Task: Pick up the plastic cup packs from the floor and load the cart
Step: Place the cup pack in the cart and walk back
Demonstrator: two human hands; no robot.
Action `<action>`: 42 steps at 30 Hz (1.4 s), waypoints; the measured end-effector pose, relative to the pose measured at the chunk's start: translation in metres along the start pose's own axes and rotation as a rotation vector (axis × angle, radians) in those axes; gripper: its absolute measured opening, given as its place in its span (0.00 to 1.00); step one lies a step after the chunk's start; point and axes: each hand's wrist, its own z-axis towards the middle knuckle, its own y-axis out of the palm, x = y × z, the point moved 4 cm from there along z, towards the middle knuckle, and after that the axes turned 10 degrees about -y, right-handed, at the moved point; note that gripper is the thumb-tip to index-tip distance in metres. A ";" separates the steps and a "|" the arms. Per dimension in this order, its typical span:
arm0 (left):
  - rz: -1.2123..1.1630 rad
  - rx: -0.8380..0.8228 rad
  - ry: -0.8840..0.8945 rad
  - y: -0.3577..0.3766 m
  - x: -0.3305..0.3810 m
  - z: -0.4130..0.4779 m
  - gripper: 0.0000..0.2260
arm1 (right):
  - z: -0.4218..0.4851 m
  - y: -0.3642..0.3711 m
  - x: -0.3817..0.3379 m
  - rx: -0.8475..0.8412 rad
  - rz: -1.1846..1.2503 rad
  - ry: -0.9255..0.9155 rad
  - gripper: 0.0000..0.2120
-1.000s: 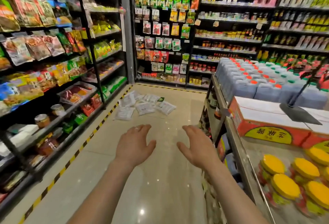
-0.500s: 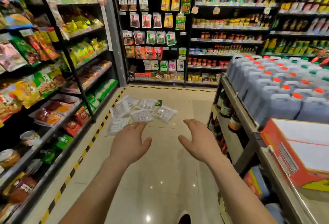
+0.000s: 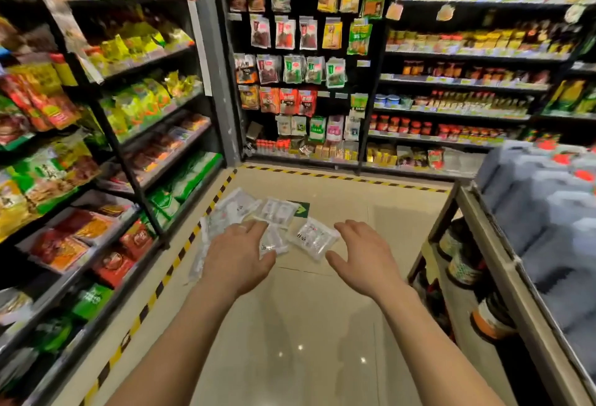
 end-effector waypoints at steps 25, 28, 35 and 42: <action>-0.040 -0.413 0.216 0.195 0.044 0.587 0.28 | 0.450 0.180 0.233 -0.173 0.156 0.364 0.30; 0.008 -0.480 0.201 0.243 0.071 0.639 0.32 | 0.487 0.221 0.288 -0.233 0.212 0.395 0.30; 0.036 -0.598 0.167 0.379 0.128 0.770 0.28 | 0.575 0.325 0.427 -0.325 0.274 0.452 0.31; -0.039 -0.703 0.095 0.555 0.125 0.854 0.28 | 0.618 0.479 0.502 -0.356 0.427 0.583 0.31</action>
